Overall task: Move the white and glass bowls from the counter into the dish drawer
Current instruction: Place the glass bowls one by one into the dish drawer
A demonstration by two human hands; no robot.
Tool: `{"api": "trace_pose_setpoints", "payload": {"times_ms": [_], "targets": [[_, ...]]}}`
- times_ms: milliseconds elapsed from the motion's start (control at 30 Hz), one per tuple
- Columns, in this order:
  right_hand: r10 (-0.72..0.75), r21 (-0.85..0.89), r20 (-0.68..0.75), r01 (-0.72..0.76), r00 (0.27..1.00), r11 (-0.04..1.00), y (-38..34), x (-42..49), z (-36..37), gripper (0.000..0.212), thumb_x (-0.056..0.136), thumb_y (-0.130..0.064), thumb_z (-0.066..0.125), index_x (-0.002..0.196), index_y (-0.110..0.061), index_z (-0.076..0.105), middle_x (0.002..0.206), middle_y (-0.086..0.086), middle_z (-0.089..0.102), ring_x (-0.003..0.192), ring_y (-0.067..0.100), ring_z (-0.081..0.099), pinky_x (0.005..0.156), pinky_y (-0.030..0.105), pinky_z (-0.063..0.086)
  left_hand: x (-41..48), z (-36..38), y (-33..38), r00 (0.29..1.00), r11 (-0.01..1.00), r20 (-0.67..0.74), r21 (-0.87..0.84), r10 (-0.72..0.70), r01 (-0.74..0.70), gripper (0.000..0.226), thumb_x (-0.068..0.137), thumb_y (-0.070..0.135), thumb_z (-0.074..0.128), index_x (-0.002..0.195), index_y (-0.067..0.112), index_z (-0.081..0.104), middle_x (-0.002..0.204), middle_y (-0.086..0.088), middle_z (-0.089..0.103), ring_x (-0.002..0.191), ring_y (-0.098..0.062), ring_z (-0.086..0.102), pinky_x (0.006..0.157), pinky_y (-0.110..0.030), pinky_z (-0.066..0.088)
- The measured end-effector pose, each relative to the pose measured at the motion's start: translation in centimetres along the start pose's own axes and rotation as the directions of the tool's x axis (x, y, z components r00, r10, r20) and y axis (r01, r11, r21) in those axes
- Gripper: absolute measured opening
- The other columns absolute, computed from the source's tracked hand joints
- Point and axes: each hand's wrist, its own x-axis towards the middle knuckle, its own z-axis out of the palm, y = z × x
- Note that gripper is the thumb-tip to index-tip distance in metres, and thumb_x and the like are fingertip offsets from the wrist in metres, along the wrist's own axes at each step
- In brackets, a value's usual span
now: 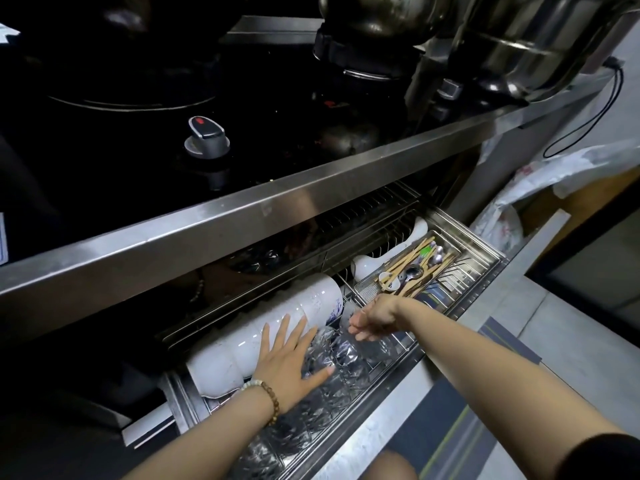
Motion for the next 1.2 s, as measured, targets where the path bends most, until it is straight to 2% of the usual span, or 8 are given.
{"api": "trace_pose_setpoints", "payload": {"times_ms": [267,400,500,600,767,833,967,1200], "targets": [[-0.038,-0.025,-0.087,0.036,0.995,0.999,0.4,-0.1,0.3,0.015,0.095,0.000,0.047,0.092,0.005,0.061,0.095,0.017,0.063,0.083,0.021,0.062,0.090,0.039,0.050,-0.7,-1.2,0.3,0.998,1.000,0.057,-0.018,-0.002,0.003,0.086,0.077,0.080,0.013,0.148,0.033,-0.003,0.158,0.005,-0.008,0.143,-0.017,-0.018,0.114,-0.045,-0.017],[-0.272,-0.200,-0.301,0.218,0.914,0.955,0.8,-1.8,0.2,0.037,0.093,-0.010,0.055,0.128,0.001,0.053,0.108,0.014,0.063,0.073,0.018,0.058,0.064,0.025,0.049,-1.8,-3.5,0.6,0.999,0.998,0.037,-0.059,0.028,-0.026,0.083,0.082,0.075,0.022,0.149,0.029,0.001,0.159,0.005,-0.002,0.145,-0.015,-0.010,0.117,-0.039,-0.011],[-0.522,-0.378,-0.479,0.371,0.706,0.848,1.3,-4.0,0.5,0.039,0.093,-0.019,0.057,0.131,-0.011,0.052,0.129,0.005,0.059,0.111,0.020,0.059,0.097,0.032,0.049,-2.7,-6.6,1.4,0.995,0.992,-0.053,-0.090,0.086,-0.090,0.076,0.087,0.068,0.027,0.149,0.028,0.008,0.158,0.006,0.008,0.146,-0.013,-0.001,0.117,-0.033,-0.006],[-0.628,-0.408,-0.606,0.487,0.488,0.772,3.4,-6.8,2.7,0.040,0.092,-0.025,0.057,0.131,-0.019,0.051,0.135,-0.001,0.056,0.123,0.015,0.053,0.107,0.033,0.041,-4.3,-10.8,2.5,0.956,0.975,-0.199,-0.007,0.216,-0.222,0.066,0.091,0.059,0.032,0.147,0.027,0.017,0.155,0.009,0.019,0.145,-0.010,0.007,0.115,-0.026,-0.005],[-0.628,-0.536,-0.764,0.394,0.150,0.747,7.8,-9.1,7.6,0.049,0.092,-0.039,0.055,0.138,-0.034,0.040,0.158,-0.009,0.015,0.148,0.011,0.001,0.117,0.033,-0.008,-8.2,-18.3,3.9,0.819,0.902,-0.379,0.215,0.431,-0.375,0.059,0.093,0.050,0.037,0.145,0.024,0.027,0.151,0.007,0.031,0.143,-0.012,0.016,0.117,-0.027,-0.001],[-0.499,-0.386,-0.852,0.452,0.159,0.804,8.7,-9.3,9.7,0.057,0.090,-0.045,0.053,0.143,-0.037,0.031,0.161,-0.005,-0.008,0.147,0.015,-0.015,0.117,0.037,-0.011,-9.8,-21.0,3.8,0.756,0.872,-0.441,0.321,0.484,-0.370,0.059,0.091,0.047,0.044,0.142,0.019,0.036,0.147,0.001,0.039,0.141,-0.018,0.026,0.118,-0.034,0.010],[-0.289,0.007,-0.894,0.654,0.344,0.757,8.4,-9.6,12.7,0.075,0.085,-0.051,0.055,0.148,-0.041,0.015,0.155,-0.003,-0.032,0.147,0.022,-0.019,0.119,0.047,0.005,-12.4,-24.9,2.1,0.744,0.871,-0.492,0.425,0.452,-0.248,0.064,0.087,0.049,0.050,0.141,0.017,0.037,0.145,-0.002,0.042,0.139,-0.022,0.031,0.116,-0.036,0.012],[-0.274,0.062,-0.891,0.694,0.362,0.718,7.0,-9.1,12.8,0.070,0.088,-0.049,0.053,0.147,-0.044,0.016,0.154,-0.005,-0.033,0.148,0.033,0.003,0.112,0.045,0.028,-13.3,-26.2,-0.6,0.845,0.883,-0.441,0.463,0.302,-0.074,0.077,0.086,0.066,0.029,0.149,0.024,0.014,0.156,0.005,0.021,0.145,-0.014,0.010,0.118,-0.033,-0.001]]}}
